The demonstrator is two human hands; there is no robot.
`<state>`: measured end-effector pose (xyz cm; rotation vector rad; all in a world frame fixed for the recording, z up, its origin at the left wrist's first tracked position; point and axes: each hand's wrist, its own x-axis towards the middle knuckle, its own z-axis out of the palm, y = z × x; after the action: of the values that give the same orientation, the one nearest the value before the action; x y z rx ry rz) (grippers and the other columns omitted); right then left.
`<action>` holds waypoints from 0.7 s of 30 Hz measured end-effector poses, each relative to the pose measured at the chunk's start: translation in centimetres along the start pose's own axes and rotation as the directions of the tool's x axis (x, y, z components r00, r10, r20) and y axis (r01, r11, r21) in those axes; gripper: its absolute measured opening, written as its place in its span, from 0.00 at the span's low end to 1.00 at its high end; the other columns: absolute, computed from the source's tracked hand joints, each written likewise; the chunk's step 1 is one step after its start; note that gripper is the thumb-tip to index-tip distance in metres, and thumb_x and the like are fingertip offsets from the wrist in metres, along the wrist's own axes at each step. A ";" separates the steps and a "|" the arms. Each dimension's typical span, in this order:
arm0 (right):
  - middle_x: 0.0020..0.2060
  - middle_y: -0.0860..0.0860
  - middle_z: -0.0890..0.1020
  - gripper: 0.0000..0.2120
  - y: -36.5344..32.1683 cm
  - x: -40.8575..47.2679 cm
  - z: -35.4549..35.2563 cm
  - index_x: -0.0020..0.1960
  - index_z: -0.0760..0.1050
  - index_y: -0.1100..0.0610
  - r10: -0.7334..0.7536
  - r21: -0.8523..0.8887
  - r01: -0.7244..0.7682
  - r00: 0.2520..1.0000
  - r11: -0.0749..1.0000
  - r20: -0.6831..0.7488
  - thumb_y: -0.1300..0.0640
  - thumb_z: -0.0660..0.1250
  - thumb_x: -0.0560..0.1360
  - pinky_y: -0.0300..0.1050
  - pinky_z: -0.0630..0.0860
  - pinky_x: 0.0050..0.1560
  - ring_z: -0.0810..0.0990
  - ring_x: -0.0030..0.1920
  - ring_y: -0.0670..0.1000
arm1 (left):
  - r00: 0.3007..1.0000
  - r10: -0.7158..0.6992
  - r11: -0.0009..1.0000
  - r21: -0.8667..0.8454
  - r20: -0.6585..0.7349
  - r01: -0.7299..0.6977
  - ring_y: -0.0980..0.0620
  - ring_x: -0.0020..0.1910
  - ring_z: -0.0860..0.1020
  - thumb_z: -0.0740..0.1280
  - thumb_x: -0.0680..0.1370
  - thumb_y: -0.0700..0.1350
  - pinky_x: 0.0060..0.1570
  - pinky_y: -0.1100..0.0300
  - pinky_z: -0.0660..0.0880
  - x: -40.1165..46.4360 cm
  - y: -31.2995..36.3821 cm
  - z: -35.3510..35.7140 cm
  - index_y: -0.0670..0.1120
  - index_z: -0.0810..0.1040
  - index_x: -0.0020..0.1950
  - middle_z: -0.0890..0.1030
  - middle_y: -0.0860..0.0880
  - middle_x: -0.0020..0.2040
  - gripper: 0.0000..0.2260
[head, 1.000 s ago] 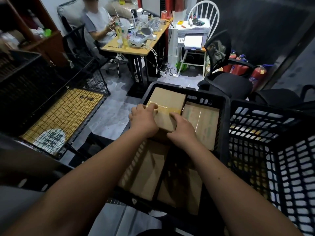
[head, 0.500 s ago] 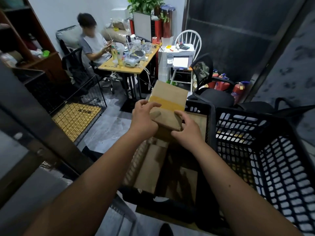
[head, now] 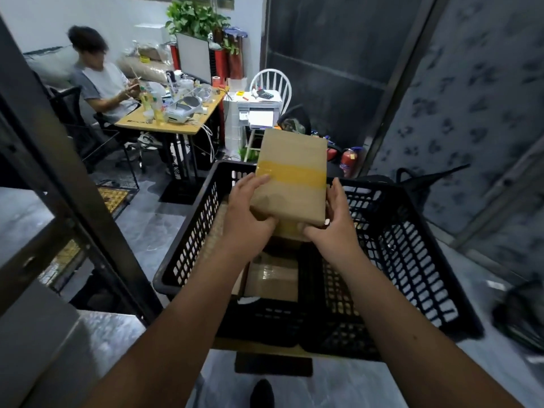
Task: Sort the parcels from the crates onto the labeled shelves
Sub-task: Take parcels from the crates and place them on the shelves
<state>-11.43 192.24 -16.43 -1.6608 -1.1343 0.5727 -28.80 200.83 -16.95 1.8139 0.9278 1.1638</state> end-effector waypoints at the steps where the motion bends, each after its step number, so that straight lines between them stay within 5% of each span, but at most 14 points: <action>1: 0.77 0.36 0.61 0.55 0.2 -0.8 -0.4 0.85 0.48 0.45 -0.001 -0.005 0.001 1.000 1.000 -0.022 0.60 0.80 0.71 0.48 0.68 0.76 0.64 0.75 0.39 | 1.000 0.004 1.000 -0.024 0.014 -0.003 0.53 0.75 0.67 0.77 0.70 0.37 0.72 0.51 0.72 -0.4 0.1 0.1 0.70 0.71 0.68 0.66 0.56 0.74 0.37; 3: 0.77 0.40 0.66 0.51 0.3 -2.1 -1.2 0.84 0.55 0.46 -0.016 -0.011 0.015 0.997 1.000 -0.073 0.59 0.81 0.71 0.51 0.69 0.76 0.66 0.75 0.42 | 1.000 -0.005 0.998 -0.066 0.028 0.007 0.52 0.73 0.70 0.78 0.68 0.43 0.67 0.44 0.77 -1.0 0.3 0.3 0.67 0.69 0.72 0.67 0.56 0.74 0.37; 8: 0.73 0.43 0.72 0.45 0.1 -3.5 -2.5 0.79 0.64 0.43 -0.053 0.044 0.061 0.984 0.997 -0.169 0.56 0.82 0.68 0.56 0.73 0.73 0.71 0.73 0.45 | 0.996 -0.087 0.992 -0.088 0.003 0.087 0.55 0.73 0.70 0.82 0.68 0.44 0.70 0.49 0.75 -1.4 1.6 0.5 0.57 0.63 0.81 0.67 0.55 0.76 0.46; 14: 0.70 0.37 0.73 0.45 0.1 -3.1 -4.6 0.73 0.64 0.27 -0.049 0.162 0.068 0.992 0.984 -0.113 0.56 0.82 0.68 0.53 0.78 0.67 0.72 0.71 0.44 | 0.989 -0.148 0.984 -0.106 -0.006 0.146 0.58 0.69 0.69 0.83 0.69 0.41 0.56 0.71 0.71 -1.8 3.2 1.7 0.47 0.70 0.79 0.61 0.55 0.80 0.41; 17: 0.68 0.37 0.74 0.46 0.6 -2.7 -6.1 0.73 0.63 0.26 -0.040 0.188 0.057 0.995 0.980 -0.092 0.60 0.81 0.70 0.42 0.78 0.59 0.73 0.70 0.42 | 0.984 -0.176 0.972 -0.162 -0.009 0.172 0.54 0.73 0.70 0.83 0.69 0.41 0.66 0.57 0.76 -2.0 3.5 2.5 0.47 0.72 0.78 0.62 0.57 0.81 0.39; 21: 0.70 0.37 0.72 0.47 1.6 -2.2 -8.0 0.75 0.61 0.27 0.009 0.149 0.001 0.998 0.989 -0.068 0.57 0.82 0.70 0.49 0.75 0.67 0.71 0.71 0.44 | 0.979 -0.203 0.947 -0.249 0.028 0.204 0.54 0.71 0.74 0.85 0.68 0.43 0.67 0.46 0.78 -2.3 3.5 3.8 0.51 0.77 0.74 0.67 0.60 0.78 0.36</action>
<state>-5.42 186.46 -15.15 -1.5426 -1.0140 0.5847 -25.37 196.45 -15.74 1.4797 0.8988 1.0948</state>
